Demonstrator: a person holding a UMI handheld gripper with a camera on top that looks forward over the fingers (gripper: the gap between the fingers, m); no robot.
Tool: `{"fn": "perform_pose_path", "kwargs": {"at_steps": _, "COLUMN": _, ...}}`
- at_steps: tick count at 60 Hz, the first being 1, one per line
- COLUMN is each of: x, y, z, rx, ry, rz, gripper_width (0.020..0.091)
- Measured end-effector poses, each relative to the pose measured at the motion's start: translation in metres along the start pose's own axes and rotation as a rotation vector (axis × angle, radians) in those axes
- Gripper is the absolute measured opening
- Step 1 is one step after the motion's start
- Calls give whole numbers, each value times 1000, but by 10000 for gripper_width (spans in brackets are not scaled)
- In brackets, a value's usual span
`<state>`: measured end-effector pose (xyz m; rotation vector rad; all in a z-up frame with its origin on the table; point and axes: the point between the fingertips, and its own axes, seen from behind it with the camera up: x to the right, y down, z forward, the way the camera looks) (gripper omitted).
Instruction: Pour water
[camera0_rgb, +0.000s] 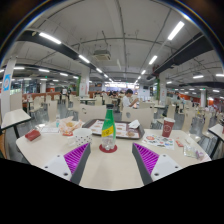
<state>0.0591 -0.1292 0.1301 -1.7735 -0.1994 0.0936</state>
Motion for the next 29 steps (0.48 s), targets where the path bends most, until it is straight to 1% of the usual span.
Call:
{"fn": "perform_pose_path", "kwargs": {"at_steps": 7, "x": -3, "y": 14, "z": -55, "rx": 6, "ry": -12, "rz": -39, "gripper_width": 853}}
{"fn": "perform_pose_path", "kwargs": {"at_steps": 17, "x": 7, "y": 21, "z": -111, "rx": 27, "ry": 18, "rz": -73, "gripper_width": 848}}
{"fn": "perform_pose_path", "kwargs": {"at_steps": 21, "x": 8, "y": 16, "z": -124, "rx": 55, "ry": 22, "rz": -58, "gripper_width": 848}}
{"fn": "perform_pose_path", "kwargs": {"at_steps": 26, "x": 2, "y": 12, "z": -132, "rx": 93, "ry": -10, "rz": -8, "gripper_width": 849}}
{"fn": "perform_pose_path", "kwargs": {"at_steps": 29, "x": 0, "y": 13, "z": -137, "rx": 92, "ry": -18, "rz": 19, "gripper_width": 844}}
